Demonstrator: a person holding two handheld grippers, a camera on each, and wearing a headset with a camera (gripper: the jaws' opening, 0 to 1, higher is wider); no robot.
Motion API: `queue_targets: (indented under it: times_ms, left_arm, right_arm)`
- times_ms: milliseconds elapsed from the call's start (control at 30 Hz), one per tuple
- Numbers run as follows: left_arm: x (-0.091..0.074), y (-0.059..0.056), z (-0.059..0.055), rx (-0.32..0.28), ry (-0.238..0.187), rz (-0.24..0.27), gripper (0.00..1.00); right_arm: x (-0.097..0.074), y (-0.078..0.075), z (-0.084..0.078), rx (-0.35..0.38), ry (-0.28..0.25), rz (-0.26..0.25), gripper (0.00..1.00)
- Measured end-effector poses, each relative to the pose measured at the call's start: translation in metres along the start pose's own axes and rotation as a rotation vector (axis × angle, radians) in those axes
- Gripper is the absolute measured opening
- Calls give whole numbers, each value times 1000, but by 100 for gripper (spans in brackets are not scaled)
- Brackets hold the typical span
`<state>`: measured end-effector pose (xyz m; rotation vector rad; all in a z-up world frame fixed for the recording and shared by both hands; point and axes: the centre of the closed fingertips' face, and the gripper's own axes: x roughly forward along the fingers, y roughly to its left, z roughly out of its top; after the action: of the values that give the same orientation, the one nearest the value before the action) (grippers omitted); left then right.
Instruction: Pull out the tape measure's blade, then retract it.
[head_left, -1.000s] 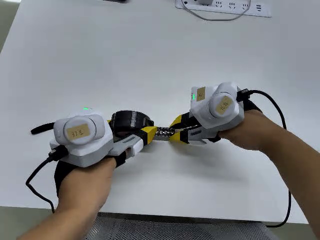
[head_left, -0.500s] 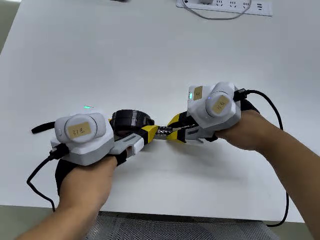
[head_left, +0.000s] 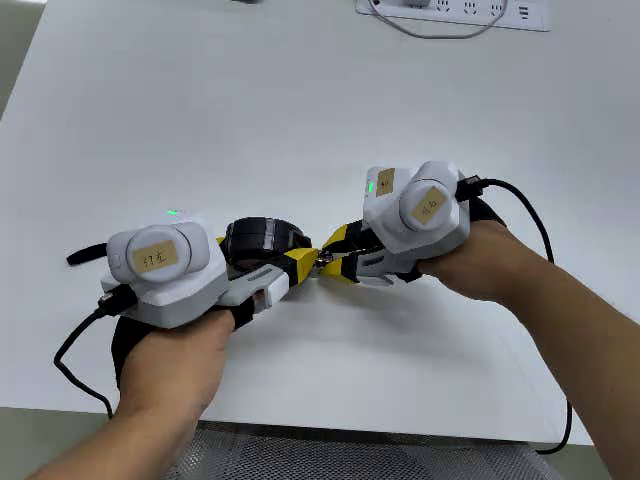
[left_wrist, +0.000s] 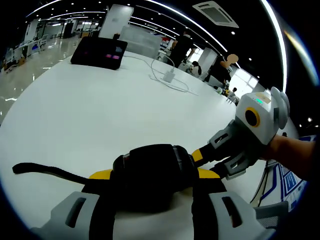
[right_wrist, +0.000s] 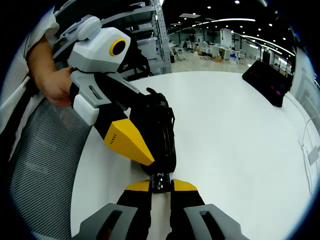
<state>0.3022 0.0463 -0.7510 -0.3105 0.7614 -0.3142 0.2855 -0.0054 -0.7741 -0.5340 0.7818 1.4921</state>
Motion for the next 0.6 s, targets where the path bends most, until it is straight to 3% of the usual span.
queue_targets:
  times_ms: [600]
  left_arm:
    - [0,-1,0,-1,-5,-2,57]
  right_arm:
    - [2,0,0,0,0,1,10]
